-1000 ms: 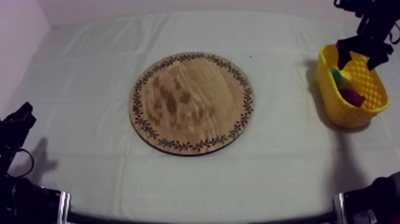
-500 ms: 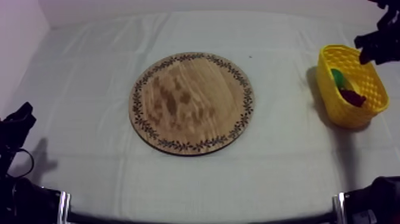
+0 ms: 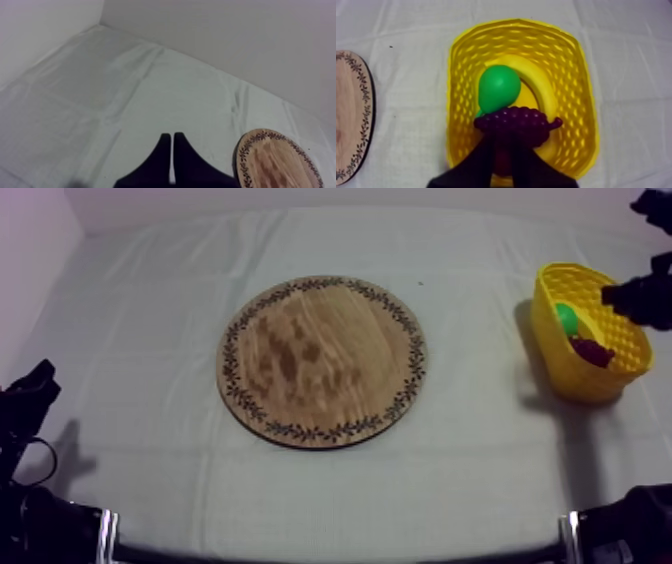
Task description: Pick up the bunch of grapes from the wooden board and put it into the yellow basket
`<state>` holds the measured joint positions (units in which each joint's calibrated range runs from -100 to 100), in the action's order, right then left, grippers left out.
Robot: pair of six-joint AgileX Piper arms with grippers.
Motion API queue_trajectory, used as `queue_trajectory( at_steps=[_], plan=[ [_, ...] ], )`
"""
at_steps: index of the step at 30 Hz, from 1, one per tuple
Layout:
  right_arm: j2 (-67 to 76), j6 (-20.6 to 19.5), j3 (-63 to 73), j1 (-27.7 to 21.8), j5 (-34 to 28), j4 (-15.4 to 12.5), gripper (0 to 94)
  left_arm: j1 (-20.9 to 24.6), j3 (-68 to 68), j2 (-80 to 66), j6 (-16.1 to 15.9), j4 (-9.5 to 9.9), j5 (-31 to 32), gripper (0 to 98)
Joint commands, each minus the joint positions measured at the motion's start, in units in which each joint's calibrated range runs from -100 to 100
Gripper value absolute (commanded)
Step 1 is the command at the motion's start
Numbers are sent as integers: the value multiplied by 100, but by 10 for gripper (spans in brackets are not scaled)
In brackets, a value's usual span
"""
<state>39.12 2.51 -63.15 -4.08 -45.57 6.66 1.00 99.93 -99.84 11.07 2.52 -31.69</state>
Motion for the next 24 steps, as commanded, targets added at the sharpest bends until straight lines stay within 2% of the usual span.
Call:
queue_trajectory(
  at_steps=[1, 3, 4, 7, 11, 14, 16, 19, 24],
  plan=[
    [483, -46, -761, 116, 718, -48, 34, -2, -4, 2, -1, -1, 1, 0],
    [815, 26, -1227, 163, 1215, -236, 19, -2, -4, 2, -1, -1, 1, 0],
    [976, 165, -1434, 177, 1417, -424, 15, -2, -4, 2, -1, -1, 1, 0],
    [1438, 774, -1942, 177, 1721, -1255, 8, -2, -4, 2, -1, -1, 1, 0],
    [2078, 1484, -2500, 146, 1637, -2325, 6, -2, -4, 2, -1, -1, 1, 0],
    [2660, 1754, -2803, 104, 1228, -2759, 5, -2, -4, 2, -1, -1, 1, 0],
    [3096, 1663, -2889, 92, 844, -2779, 5, -2, -4, 2, -1, -1, 1, 0],
    [3654, 1379, -2933, 147, 418, -2623, 4, -2, -4, 2, -1, -1, 1, 0],
    [4382, 556, -3039, 411, 3, -1983, 3, -2, -4, 2, -1, -1, 1, 0]
  ],
)
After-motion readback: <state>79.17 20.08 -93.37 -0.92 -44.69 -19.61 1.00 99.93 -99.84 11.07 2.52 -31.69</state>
